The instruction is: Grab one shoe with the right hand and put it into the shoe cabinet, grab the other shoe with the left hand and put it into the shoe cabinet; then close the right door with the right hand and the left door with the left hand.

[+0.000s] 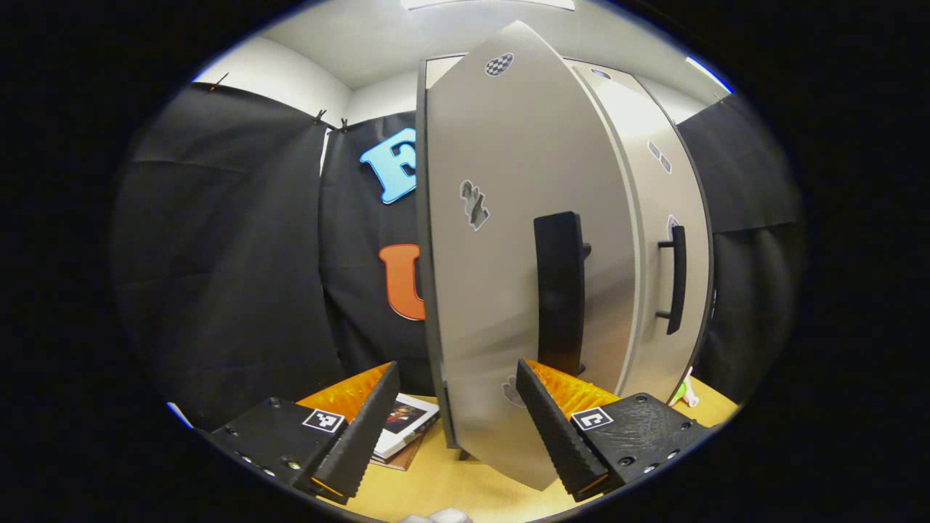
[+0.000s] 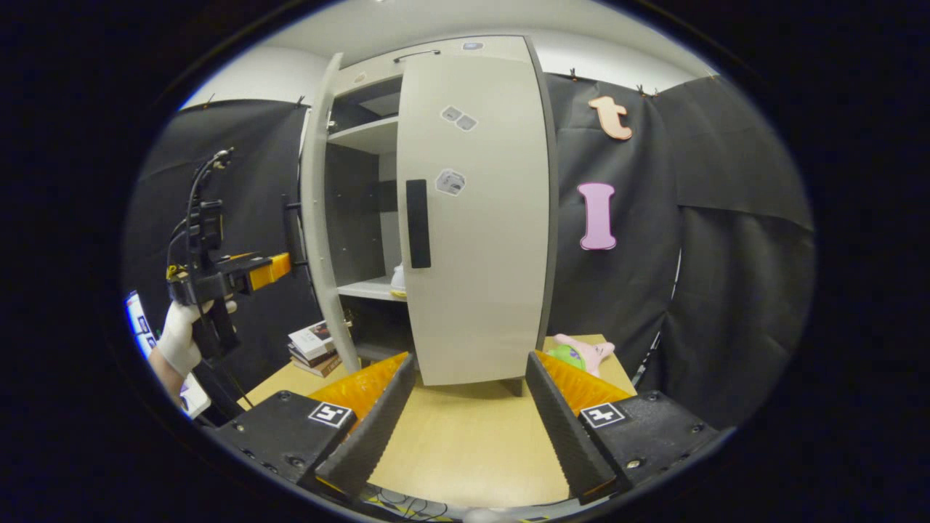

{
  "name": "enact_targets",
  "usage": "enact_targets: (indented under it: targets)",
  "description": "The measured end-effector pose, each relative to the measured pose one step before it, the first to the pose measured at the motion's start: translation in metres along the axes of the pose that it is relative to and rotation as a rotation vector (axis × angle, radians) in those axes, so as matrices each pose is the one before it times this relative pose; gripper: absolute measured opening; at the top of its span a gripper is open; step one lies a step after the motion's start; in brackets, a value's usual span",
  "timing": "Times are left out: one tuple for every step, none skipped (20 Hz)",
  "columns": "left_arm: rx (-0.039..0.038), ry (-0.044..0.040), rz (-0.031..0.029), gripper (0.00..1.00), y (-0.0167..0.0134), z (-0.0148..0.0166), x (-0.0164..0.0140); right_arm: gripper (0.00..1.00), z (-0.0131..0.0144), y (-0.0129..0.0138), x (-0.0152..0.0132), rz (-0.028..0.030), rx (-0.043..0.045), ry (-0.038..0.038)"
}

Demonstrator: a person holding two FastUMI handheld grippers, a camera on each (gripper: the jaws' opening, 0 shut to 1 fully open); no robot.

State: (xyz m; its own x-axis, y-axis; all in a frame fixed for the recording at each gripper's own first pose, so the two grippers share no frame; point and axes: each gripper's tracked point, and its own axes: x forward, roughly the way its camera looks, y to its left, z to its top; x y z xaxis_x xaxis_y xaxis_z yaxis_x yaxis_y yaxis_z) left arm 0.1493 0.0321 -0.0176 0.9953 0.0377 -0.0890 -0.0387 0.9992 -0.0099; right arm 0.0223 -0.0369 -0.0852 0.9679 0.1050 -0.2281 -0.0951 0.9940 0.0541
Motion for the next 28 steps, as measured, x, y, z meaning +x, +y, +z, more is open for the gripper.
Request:
enact_targets:
  targets:
    - [-0.01103,0.00482,-0.00502,0.96,-0.00670,0.00091,0.00088,0.99,0.00172,-0.00217,-0.00242,-0.00011,0.00285,-0.00532]
    - [0.00066,0.00220,0.00067,0.96,-0.00102,-0.00222,-0.00021,1.00,0.00132,-0.00314,-0.00037,-0.00238,-0.00128,-0.00303]
    - [0.00489,0.00143,-0.00036,0.96,-0.00097,-0.00089,-0.00154,0.99,0.00102,-0.00291,-0.00116,-0.00314,-0.00221,-0.00252]
    - [0.00526,0.00172,-0.00179,0.96,-0.00164,-0.00015,-0.00180,0.99,0.00070,-0.00298,0.00054,-0.00132,0.00030,-0.00346]
    - [0.00422,0.00384,-0.00422,0.96,-0.00298,-0.00044,-0.00216,0.99,0.00048,-0.00086,-0.00002,-0.00026,0.00437,-0.00173]
    - [0.00467,0.00604,-0.00338,1.00,-0.00274,-0.00278,-0.00310,0.99,0.00009,-0.00172,0.00075,-0.00201,0.00680,-0.00032]
    - [0.00710,0.00516,-0.00225,1.00,-0.00118,-0.00199,-0.00397,0.99,0.00071,-0.00086,0.00025,-0.00494,0.00524,0.00021]
    - [0.00347,-0.00091,-0.00090,0.96,-0.00055,0.00088,-0.00245,0.99,0.00059,-0.00007,-0.00037,0.00038,0.00332,-0.00124]
    - [-0.00181,-0.00084,-0.00879,0.96,-0.00240,-0.00044,-0.00271,0.99,0.00131,0.00205,0.00063,0.00419,-0.00109,-0.00352]
    - [-0.00522,0.00684,-0.00794,0.96,-0.00244,-0.00188,-0.00345,0.99,0.00134,0.00033,0.00010,-0.00329,-0.00413,-0.00408]
    - [-0.00197,0.00386,-0.00639,1.00,-0.00224,-0.00170,-0.00399,0.99,0.00134,0.00142,-0.00019,-0.00003,-0.00700,-0.00298]
    - [-0.00015,0.00289,-0.00451,0.96,-0.00264,0.00021,-0.00461,1.00,0.00149,0.00095,-0.00094,-0.00168,-0.00454,-0.00399]
    - [0.00115,0.00183,-0.00241,0.96,-0.00107,-0.00006,-0.00493,1.00,0.00283,0.00242,-0.00003,0.00029,0.00056,-0.00753]
    - [-0.00310,-0.00041,-0.00811,0.96,-0.00307,0.00151,-0.00449,0.99,0.00288,0.00250,0.00057,0.00055,0.00074,-0.00697]
    - [-0.00335,0.00049,-0.01056,0.96,-0.00373,0.00086,-0.00484,0.99,0.00277,0.00180,0.00029,0.00015,0.00140,-0.00565]
    - [-0.00074,-0.00313,-0.00207,0.96,-0.00200,0.00343,-0.00578,0.99,0.00292,0.00190,-0.00070,0.00075,0.00152,-0.00635]
    - [-0.00051,-0.00087,-0.00244,0.96,-0.00124,0.00209,-0.00618,0.99,0.00320,0.00124,-0.00097,-0.00281,0.00131,-0.00916]
    - [-0.00194,-0.00433,-0.00722,0.96,-0.00343,0.00305,-0.00586,0.99,0.00465,0.00111,-0.00100,-0.00380,0.00179,-0.01189]
    - [0.00015,-0.00894,-0.00942,0.96,-0.00350,0.00319,-0.00625,0.99,0.00436,0.00027,-0.00199,-0.00684,0.00255,-0.01285]
    - [-0.00121,-0.00232,-0.00610,0.96,-0.00201,0.00139,-0.00559,0.99,0.00317,-0.00006,-0.00126,-0.00634,0.00168,-0.01191]
    - [-0.00180,-0.00140,-0.00957,0.96,-0.00316,0.00038,-0.00646,0.99,0.00372,0.00053,-0.00307,-0.00811,0.00122,-0.01212]
    - [-0.00067,0.00467,-0.01184,0.96,-0.00414,-0.00093,-0.00686,0.99,0.00256,0.00014,-0.00233,-0.00748,0.00122,-0.01123]
    - [-0.00276,0.00110,-0.00648,0.96,-0.00308,-0.00126,-0.00706,0.99,0.00179,0.00046,-0.00223,-0.00737,0.00210,-0.00920]
    - [-0.00244,0.00173,-0.00977,0.97,-0.00253,-0.00232,-0.00722,0.99,0.00024,0.00062,-0.00282,-0.00382,0.00190,-0.00608]
    - [-0.00076,0.00127,-0.00684,0.96,-0.00299,-0.00048,-0.00777,0.99,0.00015,0.00103,-0.00181,-0.00467,0.00061,-0.00388]
    - [0.00193,0.00205,-0.00241,0.96,-0.00156,-0.00143,-0.00690,0.99,-0.00161,0.00040,-0.00209,-0.00380,-0.00030,-0.00177]
    - [0.00253,-0.00041,-0.00100,1.00,-0.00080,-0.00126,-0.00676,0.99,-0.00134,0.00106,-0.00159,-0.00361,0.00076,-0.00164]
    - [0.00314,0.00592,0.00270,1.00,-0.00047,-0.00213,-0.00626,0.99,-0.00223,-0.00047,-0.00037,-0.00663,0.00359,0.00188]
